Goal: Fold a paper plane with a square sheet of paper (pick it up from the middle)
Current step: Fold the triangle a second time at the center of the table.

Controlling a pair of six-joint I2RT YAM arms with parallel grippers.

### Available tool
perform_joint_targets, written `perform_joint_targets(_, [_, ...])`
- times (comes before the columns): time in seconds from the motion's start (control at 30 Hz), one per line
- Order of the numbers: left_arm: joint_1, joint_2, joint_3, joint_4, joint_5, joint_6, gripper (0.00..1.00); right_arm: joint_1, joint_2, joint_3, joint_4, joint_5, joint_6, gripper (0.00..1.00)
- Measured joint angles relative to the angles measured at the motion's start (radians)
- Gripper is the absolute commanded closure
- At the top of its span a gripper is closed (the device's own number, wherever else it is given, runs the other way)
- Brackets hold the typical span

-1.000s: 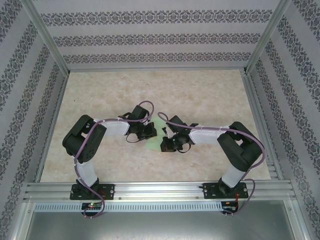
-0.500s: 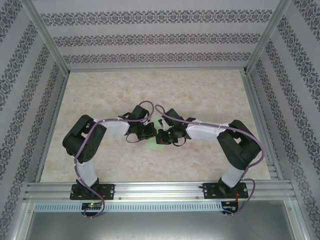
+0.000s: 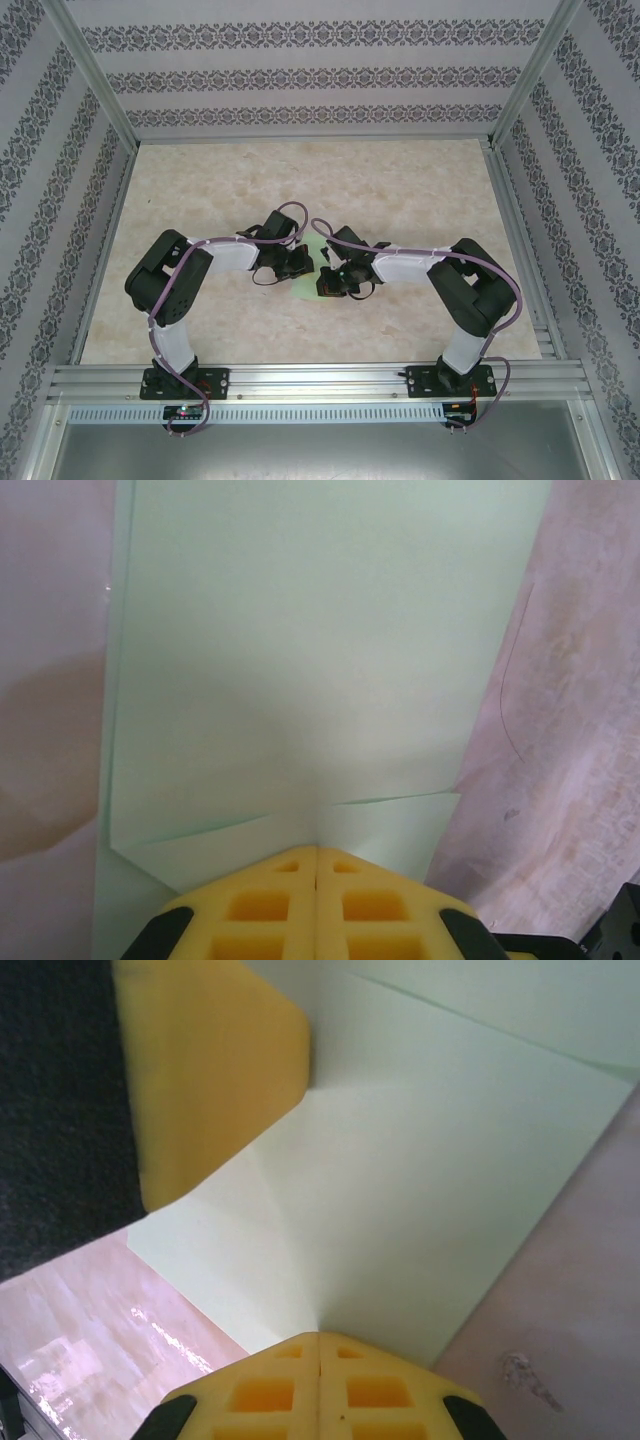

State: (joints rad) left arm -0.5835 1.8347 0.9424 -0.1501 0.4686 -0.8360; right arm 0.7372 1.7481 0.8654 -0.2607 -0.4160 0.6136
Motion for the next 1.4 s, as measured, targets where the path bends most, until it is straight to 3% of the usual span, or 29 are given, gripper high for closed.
perform_joint_targets(0.37, [-0.052,-0.098,-0.032,0.002,0.028,-0.004,0.99,0.000,0.000,0.000,0.000,0.000,0.044,1.00])
perform_joint_targets(1.4, [-0.053,-0.046,-0.083,0.046,0.017,-0.041,1.00,-0.006,0.005,-0.005,0.003,-0.014,0.073,1.00])
